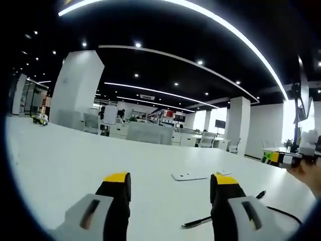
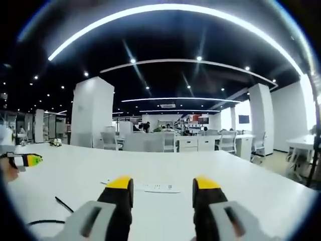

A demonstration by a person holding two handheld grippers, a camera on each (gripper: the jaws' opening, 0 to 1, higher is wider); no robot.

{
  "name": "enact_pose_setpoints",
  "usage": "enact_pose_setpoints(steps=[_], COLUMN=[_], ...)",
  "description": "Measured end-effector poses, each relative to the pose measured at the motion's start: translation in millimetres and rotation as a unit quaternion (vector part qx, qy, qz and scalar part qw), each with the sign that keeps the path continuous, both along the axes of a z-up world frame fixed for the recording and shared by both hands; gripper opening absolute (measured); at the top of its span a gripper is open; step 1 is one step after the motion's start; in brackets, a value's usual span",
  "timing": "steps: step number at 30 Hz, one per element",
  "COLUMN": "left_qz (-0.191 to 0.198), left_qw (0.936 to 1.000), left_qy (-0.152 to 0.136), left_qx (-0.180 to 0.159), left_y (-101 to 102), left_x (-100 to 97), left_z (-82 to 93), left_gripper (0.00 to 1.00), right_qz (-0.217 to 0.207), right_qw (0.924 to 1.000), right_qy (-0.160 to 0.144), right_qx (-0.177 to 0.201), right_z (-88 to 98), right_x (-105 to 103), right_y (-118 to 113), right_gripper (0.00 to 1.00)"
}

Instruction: Find the charging cable on the desk, coil it up and secure with Velcro.

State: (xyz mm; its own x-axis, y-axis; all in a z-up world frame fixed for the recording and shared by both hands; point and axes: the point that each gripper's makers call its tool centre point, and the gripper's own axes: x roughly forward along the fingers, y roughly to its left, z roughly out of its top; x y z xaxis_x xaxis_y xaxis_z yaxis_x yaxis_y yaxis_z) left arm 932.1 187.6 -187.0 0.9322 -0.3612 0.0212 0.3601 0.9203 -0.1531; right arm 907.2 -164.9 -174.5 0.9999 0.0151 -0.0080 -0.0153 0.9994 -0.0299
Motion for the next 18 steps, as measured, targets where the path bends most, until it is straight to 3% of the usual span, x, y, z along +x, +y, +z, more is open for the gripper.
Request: enact_pose_setpoints(steps=[7, 10, 15, 18], left_qz=[-0.012, -0.018, -0.028, -0.004], left_qw=[0.9999, 0.9998, 0.9996, 0.9996], left_qy=[0.001, -0.003, -0.007, -0.026], left_qx=[-0.01, 0.0, -0.002, -0.013], left_y=[9.1, 11.1, 12.4, 21.1], left_x=[-27.2, -39.6, -59.0, -72.7], left_z=[0.6, 1.7, 2.6, 9.4], left_gripper=[0.65, 0.65, 0.65, 0.65], right_qz=[0.017, 0.038, 0.052, 0.048], right_qw=[0.9998, 0.9991, 0.9984, 0.9986], right_qy=[-0.001, -0.006, -0.018, -0.017], right_qx=[-0.01, -0.019, -0.005, -0.014], right_z=[6.2, 7.0, 12.6, 14.1], right_x=[-26.1, -38.2, -56.9, -70.7], right_y=[7.3, 15.5, 23.0, 23.7], right_gripper=[0.51, 0.51, 0.53, 0.55])
